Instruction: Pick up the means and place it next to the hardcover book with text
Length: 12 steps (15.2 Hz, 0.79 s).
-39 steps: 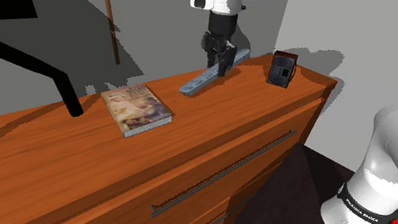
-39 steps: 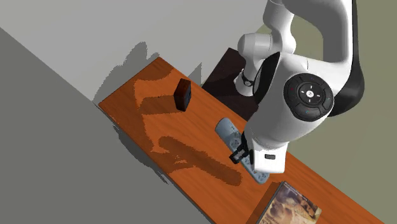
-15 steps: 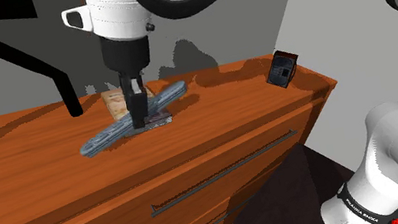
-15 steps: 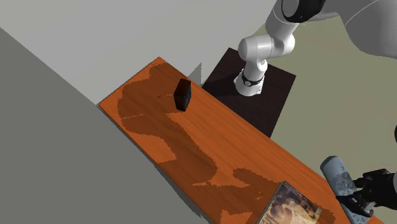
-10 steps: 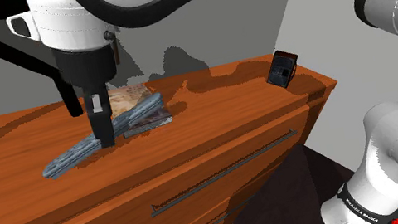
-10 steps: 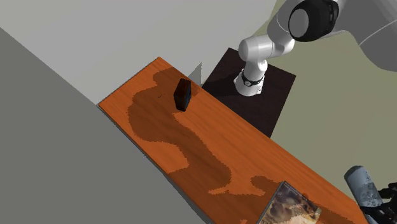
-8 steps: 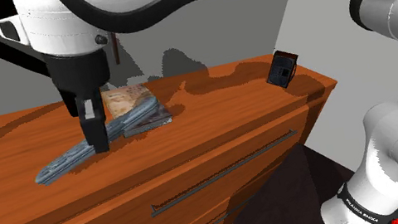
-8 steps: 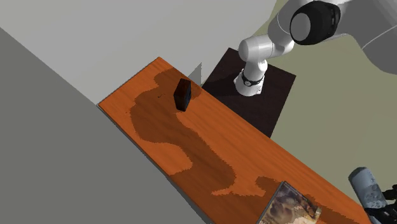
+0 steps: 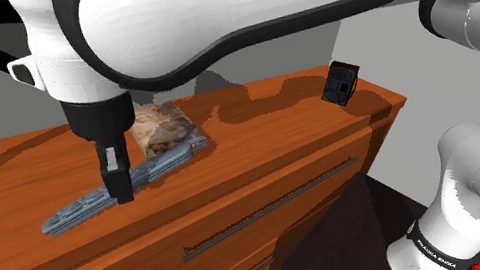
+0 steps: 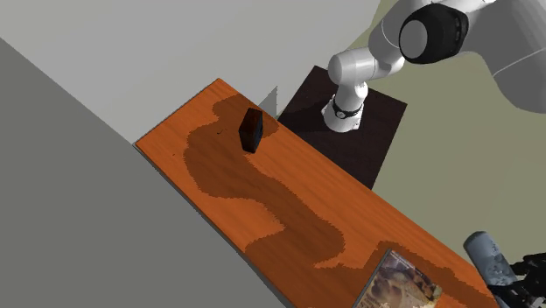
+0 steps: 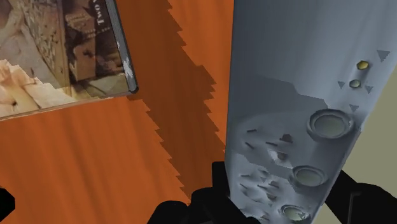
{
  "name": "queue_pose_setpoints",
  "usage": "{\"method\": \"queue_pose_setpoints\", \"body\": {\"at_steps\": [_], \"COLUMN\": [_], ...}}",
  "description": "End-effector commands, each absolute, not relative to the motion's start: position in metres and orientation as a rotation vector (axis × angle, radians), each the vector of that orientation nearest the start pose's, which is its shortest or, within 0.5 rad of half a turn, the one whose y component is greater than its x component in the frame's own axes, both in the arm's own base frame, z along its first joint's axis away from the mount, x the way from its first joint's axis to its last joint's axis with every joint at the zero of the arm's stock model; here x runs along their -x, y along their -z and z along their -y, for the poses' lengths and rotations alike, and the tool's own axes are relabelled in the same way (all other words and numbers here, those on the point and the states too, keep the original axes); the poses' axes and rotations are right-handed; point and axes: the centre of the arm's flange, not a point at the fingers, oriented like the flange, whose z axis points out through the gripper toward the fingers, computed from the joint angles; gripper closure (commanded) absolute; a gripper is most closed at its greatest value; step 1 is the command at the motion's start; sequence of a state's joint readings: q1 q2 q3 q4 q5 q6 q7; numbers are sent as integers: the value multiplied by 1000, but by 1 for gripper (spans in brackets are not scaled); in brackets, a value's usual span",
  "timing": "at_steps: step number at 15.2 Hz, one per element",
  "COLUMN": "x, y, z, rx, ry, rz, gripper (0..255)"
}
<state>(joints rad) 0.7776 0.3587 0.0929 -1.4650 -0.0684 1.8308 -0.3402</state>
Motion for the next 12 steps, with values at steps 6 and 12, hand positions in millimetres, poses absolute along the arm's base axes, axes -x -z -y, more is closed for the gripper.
{"method": "queue_pose_setpoints", "body": {"at_steps": [6, 12], "x": [-441, -441], "y": [-441, -437], "z": [-504, -504], "rx": [2598, 2598], "ry": [28, 28], "rz": [1819, 1819], "gripper": [255, 255]}}
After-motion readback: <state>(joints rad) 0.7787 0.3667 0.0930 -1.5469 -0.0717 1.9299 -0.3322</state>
